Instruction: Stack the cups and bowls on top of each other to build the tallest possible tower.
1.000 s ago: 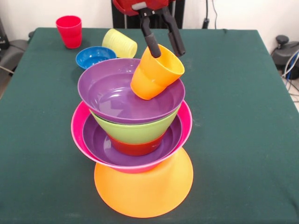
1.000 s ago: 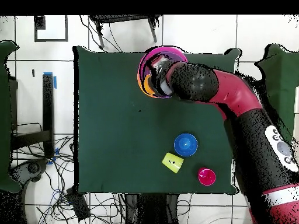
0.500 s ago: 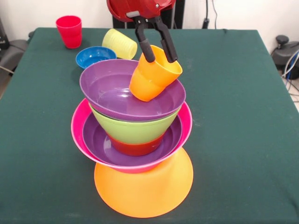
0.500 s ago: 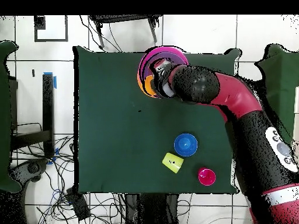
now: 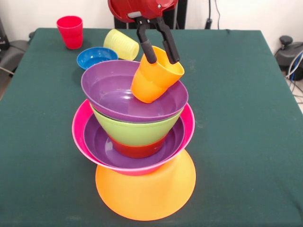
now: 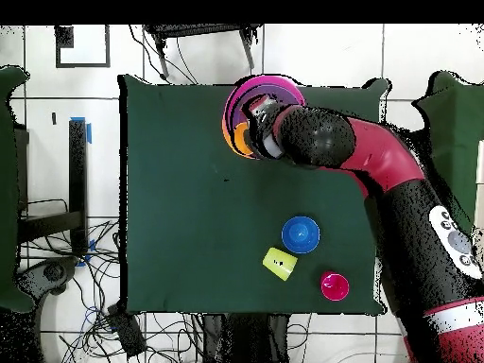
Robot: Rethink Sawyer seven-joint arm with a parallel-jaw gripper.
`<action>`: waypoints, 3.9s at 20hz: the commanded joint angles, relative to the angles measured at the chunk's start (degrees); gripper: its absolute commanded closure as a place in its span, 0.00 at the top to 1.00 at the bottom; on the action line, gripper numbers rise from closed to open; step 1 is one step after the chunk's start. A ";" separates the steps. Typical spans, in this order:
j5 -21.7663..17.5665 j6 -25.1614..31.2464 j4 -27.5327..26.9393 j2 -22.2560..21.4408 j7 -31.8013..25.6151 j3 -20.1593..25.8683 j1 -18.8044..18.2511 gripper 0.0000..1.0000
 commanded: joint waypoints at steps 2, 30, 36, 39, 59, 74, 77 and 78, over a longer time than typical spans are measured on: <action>-4.20 0.77 1.47 1.93 -5.79 -3.50 0.18 1.00; -2.82 4.60 0.51 0.10 -6.54 -2.38 -0.36 1.00; -2.76 5.58 -0.08 0.29 -7.12 -2.34 -0.46 1.00; -2.68 5.40 1.60 0.17 -7.50 -2.00 -1.33 1.00; -1.36 1.63 22.66 -5.92 -6.96 3.96 -14.26 1.00; -8.16 -6.71 31.37 0.29 -9.58 5.58 -23.45 1.00; -9.86 -6.51 30.37 1.98 -10.96 5.49 -24.84 1.00; -10.41 -6.43 30.31 2.35 -11.11 5.50 -25.25 1.00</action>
